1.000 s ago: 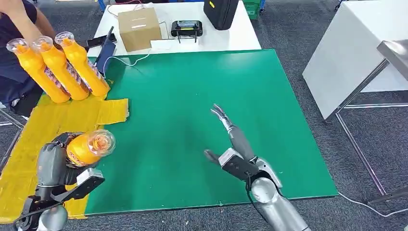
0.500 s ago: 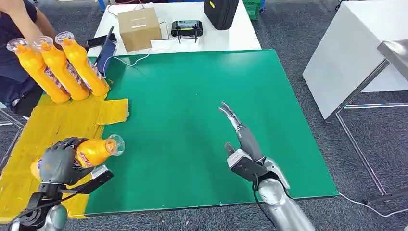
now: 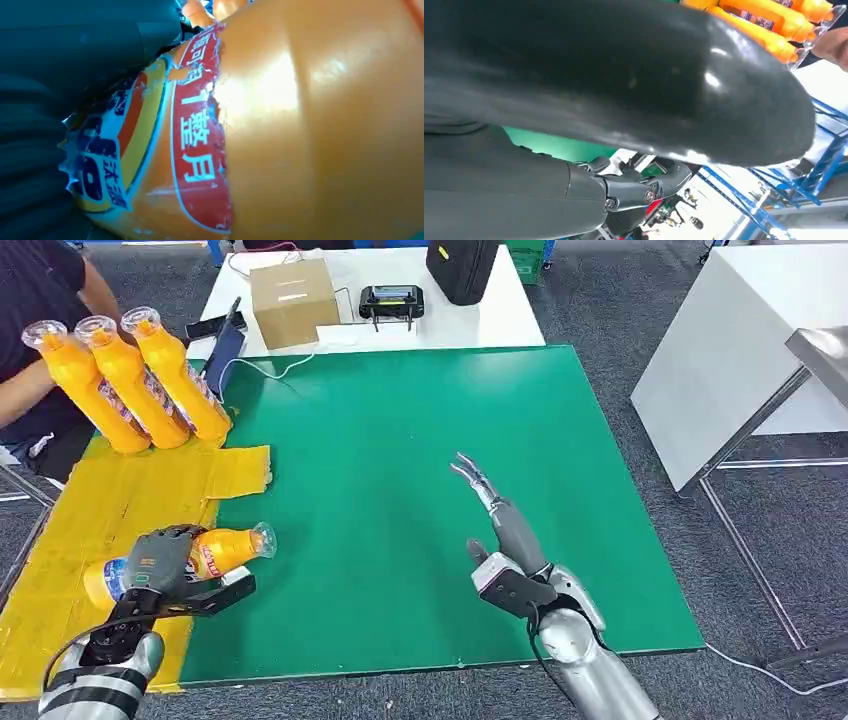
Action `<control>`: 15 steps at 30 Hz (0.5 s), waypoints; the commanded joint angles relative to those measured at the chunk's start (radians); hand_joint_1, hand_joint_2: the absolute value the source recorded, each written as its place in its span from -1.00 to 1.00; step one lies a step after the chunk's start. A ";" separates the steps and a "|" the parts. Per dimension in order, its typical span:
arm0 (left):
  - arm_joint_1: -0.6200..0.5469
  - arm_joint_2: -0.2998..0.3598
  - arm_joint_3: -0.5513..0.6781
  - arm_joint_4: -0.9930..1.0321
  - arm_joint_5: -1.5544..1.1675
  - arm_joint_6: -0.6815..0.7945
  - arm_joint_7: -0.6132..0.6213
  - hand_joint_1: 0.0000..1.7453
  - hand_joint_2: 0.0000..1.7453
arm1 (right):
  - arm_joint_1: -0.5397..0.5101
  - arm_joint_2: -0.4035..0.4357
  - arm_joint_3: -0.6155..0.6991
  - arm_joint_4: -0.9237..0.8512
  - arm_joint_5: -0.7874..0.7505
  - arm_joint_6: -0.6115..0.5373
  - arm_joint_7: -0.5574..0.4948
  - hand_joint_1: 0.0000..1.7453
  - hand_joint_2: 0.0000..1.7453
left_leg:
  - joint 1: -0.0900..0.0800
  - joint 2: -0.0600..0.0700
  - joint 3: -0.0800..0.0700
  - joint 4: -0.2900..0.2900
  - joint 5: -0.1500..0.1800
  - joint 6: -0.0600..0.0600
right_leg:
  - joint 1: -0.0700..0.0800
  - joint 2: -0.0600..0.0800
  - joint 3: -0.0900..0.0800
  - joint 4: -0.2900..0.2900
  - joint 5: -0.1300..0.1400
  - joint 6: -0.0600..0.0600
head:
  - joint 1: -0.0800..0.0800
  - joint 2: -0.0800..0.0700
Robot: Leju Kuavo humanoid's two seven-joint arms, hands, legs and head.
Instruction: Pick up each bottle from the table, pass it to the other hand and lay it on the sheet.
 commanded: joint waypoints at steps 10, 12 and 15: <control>-0.020 0.050 -0.126 0.205 -0.006 0.084 0.032 -1.00 1.00 | -0.064 -0.029 0.016 0.103 0.006 0.023 -0.008 -1.00 -1.00 | 0.001 0.000 0.012 -0.002 0.003 -0.002 | 0.000 0.008 0.010 -0.001 0.003 -0.005 | 0.000 0.000; 0.001 0.057 -0.107 0.170 -0.006 0.075 0.014 -1.00 1.00 | -0.072 -0.023 0.022 0.110 0.007 0.026 -0.007 -1.00 -1.00 | 0.002 -0.001 0.011 -0.003 0.004 -0.003 | 0.001 0.012 0.009 -0.002 0.004 -0.006 | 0.000 0.000; 0.023 0.073 -0.089 0.139 -0.006 0.079 0.004 -1.00 -1.00 | -0.068 -0.024 0.031 0.101 0.008 0.027 -0.006 -1.00 -1.00 | 0.001 0.000 0.012 -0.002 0.004 -0.003 | 0.000 0.006 0.010 0.000 0.004 -0.005 | 0.000 0.000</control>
